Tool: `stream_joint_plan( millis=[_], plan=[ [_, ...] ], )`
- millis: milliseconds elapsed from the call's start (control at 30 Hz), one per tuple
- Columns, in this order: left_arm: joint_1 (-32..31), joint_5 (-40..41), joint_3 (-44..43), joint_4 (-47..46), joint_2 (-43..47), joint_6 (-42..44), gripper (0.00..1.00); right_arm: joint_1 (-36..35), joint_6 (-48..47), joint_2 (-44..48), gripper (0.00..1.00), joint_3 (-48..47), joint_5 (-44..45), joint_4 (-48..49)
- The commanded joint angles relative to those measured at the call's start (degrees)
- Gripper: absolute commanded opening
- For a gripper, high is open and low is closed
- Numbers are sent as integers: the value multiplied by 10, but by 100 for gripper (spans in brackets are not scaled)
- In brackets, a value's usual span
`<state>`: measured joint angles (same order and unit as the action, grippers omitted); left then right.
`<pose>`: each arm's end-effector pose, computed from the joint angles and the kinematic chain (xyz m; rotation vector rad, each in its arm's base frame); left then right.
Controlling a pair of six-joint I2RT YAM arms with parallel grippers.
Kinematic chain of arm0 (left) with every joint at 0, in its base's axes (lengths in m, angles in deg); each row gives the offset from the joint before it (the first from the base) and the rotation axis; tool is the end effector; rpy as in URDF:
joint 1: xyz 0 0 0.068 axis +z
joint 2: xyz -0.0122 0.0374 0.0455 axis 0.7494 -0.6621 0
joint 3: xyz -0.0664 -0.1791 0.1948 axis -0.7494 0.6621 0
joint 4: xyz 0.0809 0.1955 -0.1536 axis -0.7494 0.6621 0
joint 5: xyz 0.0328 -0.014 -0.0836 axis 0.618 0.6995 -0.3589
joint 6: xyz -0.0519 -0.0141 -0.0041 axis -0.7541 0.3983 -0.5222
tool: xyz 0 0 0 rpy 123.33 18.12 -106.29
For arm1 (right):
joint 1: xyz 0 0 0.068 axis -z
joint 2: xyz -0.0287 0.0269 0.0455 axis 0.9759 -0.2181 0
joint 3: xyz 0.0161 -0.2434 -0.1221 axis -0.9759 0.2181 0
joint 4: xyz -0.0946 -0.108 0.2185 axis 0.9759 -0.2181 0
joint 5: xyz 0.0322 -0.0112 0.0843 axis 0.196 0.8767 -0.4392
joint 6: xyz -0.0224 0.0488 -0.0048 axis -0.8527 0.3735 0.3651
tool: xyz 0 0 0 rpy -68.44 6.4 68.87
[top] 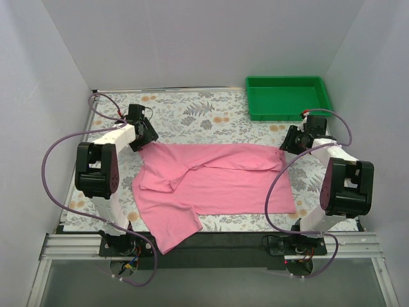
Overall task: Fold and stack the t-shirts
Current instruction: Fold the tshirt
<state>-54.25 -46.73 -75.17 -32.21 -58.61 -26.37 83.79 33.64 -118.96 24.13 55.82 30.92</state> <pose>0.3785 -0.0320 0.1802 -1.5087 2.1862 -0.2476 0.3298 -0.0306 0.1971 0.3117 2.3912 0.2626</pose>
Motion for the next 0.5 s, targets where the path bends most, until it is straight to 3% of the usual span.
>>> stream_joint_plan(
  millis=[0, 67, 300, 467],
  plan=[
    [11, 29, -13, -22, 29, 18, 63, 3, 5, -9, 42, -2, -13, 22],
    [11, 17, -15, -24, 19, 19, 62, 5, 6, -11, 42, 0, -13, 24],
    [11, 11, -14, -29, 5, 19, 40, 7, 6, -17, 41, 3, -11, 26],
    [11, 5, -15, -31, 2, 22, 32, 11, 5, -20, 41, 10, -2, 27]
  ],
)
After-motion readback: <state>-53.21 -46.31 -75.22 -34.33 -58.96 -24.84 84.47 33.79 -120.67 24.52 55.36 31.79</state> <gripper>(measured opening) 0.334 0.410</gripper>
